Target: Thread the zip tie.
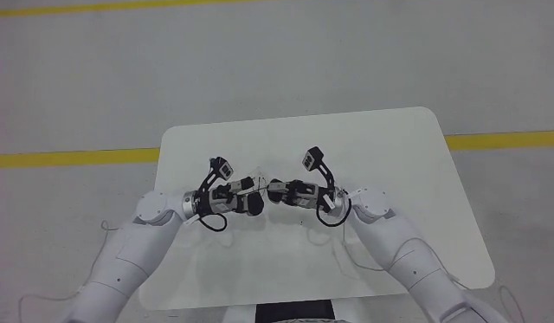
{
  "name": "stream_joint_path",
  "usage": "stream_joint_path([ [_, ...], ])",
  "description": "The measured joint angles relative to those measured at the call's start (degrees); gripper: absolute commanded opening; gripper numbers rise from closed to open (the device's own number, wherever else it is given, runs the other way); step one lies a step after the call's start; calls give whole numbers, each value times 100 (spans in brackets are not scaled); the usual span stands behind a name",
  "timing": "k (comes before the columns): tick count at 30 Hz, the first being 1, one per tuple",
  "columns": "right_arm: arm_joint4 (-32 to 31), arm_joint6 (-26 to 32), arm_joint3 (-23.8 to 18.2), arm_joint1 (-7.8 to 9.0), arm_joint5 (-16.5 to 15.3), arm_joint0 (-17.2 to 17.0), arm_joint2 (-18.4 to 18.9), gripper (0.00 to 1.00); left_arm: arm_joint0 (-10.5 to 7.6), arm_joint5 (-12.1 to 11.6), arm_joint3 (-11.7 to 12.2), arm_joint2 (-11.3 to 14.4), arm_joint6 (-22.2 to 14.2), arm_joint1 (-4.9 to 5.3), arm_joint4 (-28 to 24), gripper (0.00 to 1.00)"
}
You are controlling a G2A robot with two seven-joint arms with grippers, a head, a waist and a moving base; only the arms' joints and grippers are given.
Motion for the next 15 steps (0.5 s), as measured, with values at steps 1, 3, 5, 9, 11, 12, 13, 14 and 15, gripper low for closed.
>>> stream_joint_path([
  [1,-51,-8,-20,10,13,-5,11,0,5,1,-6,-11,-2,5,8,43],
  [3,-183,-51,-67,33,39,-19,34,0,16,4,-22,-33,-6,15,21,38],
  [5,-282,-88,-112,50,60,-36,46,0,25,8,-35,-45,-4,22,33,33],
  [9,-456,-125,-197,83,111,-67,58,0,35,51,-63,-45,-15,30,43,31],
  [11,-506,-135,-223,94,130,-78,57,0,30,67,-70,-30,-7,30,56,30],
  [12,-511,-139,-237,100,141,-87,57,0,24,74,-74,-21,-1,28,63,30],
  [13,-491,-130,-245,103,148,-95,56,0,19,77,-76,-14,4,28,68,30],
  [14,-464,-110,-249,106,154,-100,57,0,13,81,-76,-8,8,27,74,30],
  [15,-442,-83,-250,111,159,-100,58,0,7,86,-76,1,10,26,76,30],
])
